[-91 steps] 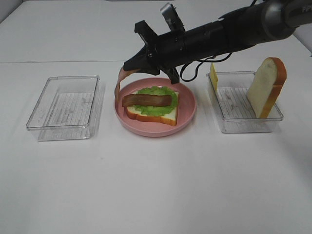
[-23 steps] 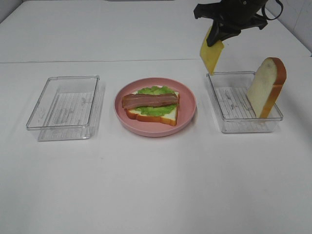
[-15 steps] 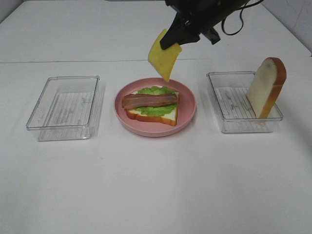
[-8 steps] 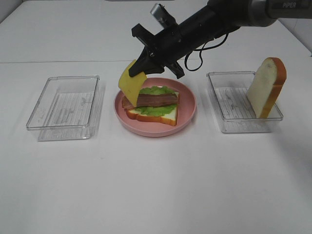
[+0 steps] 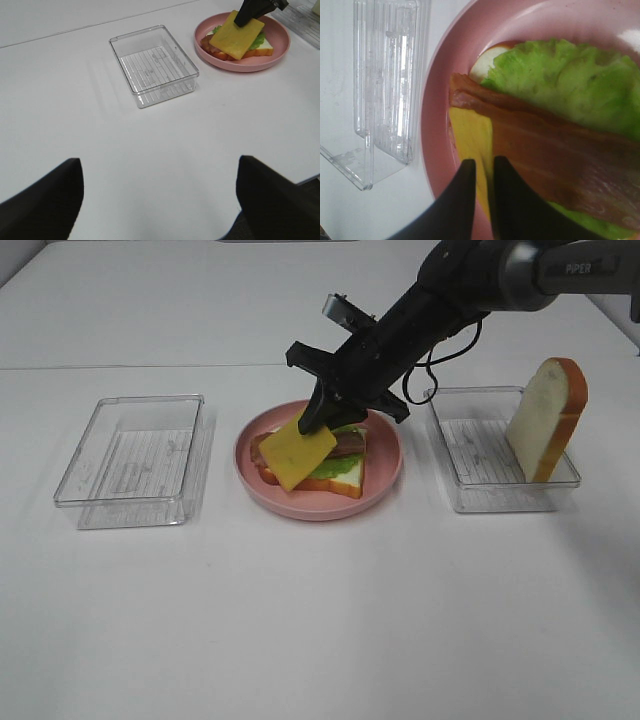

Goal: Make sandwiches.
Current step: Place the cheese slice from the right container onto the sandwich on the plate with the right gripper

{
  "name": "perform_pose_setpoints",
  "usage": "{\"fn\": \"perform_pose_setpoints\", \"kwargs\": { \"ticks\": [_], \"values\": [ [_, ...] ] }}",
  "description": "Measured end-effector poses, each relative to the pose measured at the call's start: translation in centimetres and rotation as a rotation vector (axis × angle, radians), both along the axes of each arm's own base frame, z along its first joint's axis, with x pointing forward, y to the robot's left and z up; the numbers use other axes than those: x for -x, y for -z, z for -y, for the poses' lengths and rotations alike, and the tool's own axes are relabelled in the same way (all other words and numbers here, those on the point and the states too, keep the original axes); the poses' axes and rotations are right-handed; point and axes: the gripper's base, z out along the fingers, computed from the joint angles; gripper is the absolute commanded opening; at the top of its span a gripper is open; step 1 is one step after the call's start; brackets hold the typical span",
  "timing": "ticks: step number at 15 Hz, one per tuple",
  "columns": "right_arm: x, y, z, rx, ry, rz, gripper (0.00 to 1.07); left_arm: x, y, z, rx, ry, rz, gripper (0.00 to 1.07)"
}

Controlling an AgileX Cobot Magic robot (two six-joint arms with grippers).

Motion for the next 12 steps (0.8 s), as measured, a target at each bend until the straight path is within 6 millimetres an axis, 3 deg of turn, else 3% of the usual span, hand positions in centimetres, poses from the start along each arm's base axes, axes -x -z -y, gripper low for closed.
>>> {"fn": "perform_pose_setpoints", "kwargs": {
  "ticks": [2, 3, 9, 12],
  "values": [
    [-0.1, 0.0, 0.1, 0.013, -0.001, 0.011, 0.65, 0.0, 0.0, 0.0, 0.0, 0.0, 0.0, 0.79],
    [-0.2, -0.3, 0.1, 0.015, 0.009, 0.032, 0.69, 0.0, 0.0, 0.0, 0.0, 0.0, 0.0, 0.79],
    [-0.8, -4.1, 1.3, 0.12, 0.026, 0.217, 0.69, 0.0, 0.0, 0.0, 0.0, 0.0, 0.0, 0.79],
    [-0.6, -7.4, 2.9, 0.276, 0.029, 0.315, 0.69, 0.0, 0.0, 0.0, 0.0, 0.0, 0.0, 0.79]
  ]
}}
